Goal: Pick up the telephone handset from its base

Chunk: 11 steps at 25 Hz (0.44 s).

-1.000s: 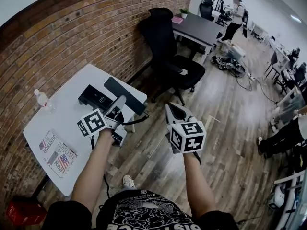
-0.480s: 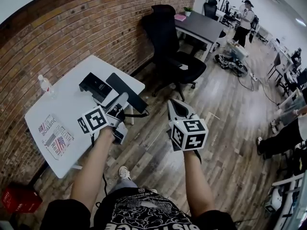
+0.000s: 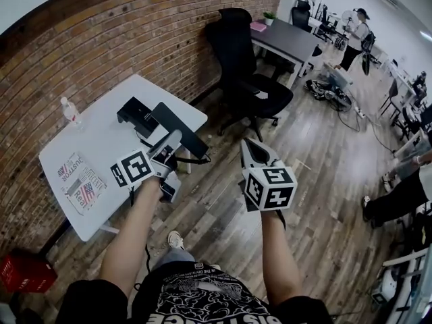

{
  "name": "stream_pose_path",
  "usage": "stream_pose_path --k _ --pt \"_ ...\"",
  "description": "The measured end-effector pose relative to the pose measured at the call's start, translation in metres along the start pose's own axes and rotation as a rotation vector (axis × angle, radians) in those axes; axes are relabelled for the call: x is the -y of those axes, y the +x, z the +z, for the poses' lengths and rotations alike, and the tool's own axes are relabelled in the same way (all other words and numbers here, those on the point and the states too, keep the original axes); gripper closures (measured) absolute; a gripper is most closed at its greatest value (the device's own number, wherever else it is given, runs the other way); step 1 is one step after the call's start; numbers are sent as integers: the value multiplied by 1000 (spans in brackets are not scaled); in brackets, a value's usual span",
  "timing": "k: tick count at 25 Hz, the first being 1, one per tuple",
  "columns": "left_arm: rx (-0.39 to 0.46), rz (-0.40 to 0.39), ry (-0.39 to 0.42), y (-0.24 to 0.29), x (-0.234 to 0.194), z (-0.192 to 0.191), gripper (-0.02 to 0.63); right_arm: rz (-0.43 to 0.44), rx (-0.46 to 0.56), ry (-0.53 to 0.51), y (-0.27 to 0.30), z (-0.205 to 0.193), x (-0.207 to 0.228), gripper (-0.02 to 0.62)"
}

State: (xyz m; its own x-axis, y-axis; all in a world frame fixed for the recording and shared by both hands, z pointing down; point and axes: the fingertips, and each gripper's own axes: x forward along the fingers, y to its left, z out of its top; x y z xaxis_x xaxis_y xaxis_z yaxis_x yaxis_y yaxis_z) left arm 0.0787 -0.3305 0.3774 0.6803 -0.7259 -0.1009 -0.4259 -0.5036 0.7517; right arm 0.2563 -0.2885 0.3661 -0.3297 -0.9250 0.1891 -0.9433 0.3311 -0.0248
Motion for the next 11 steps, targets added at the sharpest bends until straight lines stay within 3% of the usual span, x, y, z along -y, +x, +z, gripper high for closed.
stream_pose_path --k 11 --pt "2 8 -6 -6 -8 1 532 2 0 -5 2 -2 -4 595"
